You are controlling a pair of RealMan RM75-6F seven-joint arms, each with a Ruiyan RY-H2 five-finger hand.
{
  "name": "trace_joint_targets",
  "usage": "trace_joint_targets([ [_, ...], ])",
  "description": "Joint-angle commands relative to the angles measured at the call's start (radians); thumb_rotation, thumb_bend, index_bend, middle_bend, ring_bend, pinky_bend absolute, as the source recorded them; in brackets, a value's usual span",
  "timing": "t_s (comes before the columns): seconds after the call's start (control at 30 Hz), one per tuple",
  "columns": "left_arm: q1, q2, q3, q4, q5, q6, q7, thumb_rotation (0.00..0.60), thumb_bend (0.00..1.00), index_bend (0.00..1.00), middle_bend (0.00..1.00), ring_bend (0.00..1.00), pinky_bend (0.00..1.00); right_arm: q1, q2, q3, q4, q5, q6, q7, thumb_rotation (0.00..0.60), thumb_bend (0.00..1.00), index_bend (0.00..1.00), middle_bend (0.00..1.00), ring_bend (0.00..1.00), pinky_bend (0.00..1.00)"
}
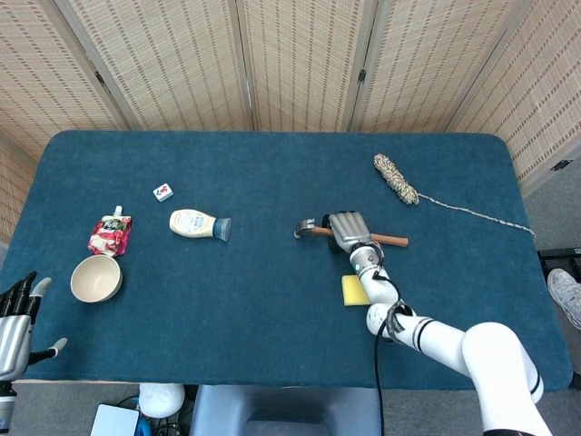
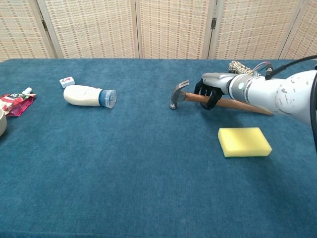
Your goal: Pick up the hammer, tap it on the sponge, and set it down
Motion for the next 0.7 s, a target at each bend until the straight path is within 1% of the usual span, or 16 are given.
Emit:
trace_joint_targets([
  [0.03, 0.0, -0.001, 0.0, 0.002, 0.0, -0.002, -0.001, 0.6, 0.15, 0.09, 0.0, 0.0, 0.14, 0.002, -0.006, 0.004, 0.005, 0.0, 0.002, -0.002, 0.6, 0.44, 0.4, 0.4, 0.28, 0.29],
  [0.43, 0.0, -0.003, -0.002, 0.008, -0.006, -0.008, 0.002, 0.6, 0.15, 0.09, 0.0, 0.0, 0.14, 0.012, -0.03, 0.012, 0.035, 0.013, 0.008, -0.035, 0.6, 0.45, 0.45, 0.44, 0.32, 0.31],
  [0.7, 0.003, -0.002, -0.002, 0.01, -0.011, -0.01, 0.0, 0.6, 0.15, 0.08, 0.0, 0.0, 0.14, 0.019, -0.052, 0.012, 0.054, 0.012, 0.025, -0.065, 0.6, 0.48, 0.53, 0.5, 0.37, 0.34],
])
